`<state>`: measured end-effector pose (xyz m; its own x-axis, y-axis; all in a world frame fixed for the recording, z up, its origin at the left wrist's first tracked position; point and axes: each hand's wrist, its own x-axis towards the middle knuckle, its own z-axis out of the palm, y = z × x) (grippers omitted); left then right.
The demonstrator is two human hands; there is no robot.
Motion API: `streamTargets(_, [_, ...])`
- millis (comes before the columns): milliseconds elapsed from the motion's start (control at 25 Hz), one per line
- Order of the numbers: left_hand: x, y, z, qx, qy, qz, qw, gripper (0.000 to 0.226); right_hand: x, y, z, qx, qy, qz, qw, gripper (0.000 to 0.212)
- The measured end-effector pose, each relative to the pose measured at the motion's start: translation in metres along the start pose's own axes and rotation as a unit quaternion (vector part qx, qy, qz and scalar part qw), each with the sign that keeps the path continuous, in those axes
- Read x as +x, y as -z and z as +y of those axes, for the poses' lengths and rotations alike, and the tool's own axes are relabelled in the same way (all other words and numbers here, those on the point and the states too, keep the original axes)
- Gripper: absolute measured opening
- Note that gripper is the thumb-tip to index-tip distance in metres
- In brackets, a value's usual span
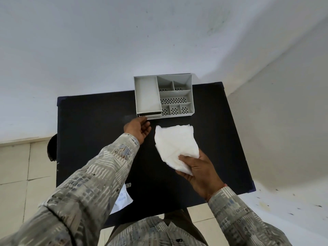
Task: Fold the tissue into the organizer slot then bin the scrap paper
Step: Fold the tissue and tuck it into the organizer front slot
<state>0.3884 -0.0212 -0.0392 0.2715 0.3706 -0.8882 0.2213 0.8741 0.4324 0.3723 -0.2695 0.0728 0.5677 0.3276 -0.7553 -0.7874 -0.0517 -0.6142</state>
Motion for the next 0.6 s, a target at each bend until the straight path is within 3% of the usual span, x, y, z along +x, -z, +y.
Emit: streamTargets(600, [-0.031,0.064,-0.082,0.066,0.025,0.000,0.998,0.029,0.012,0.007,-0.006,-0.031,-0.008,-0.022,0.999,0.045])
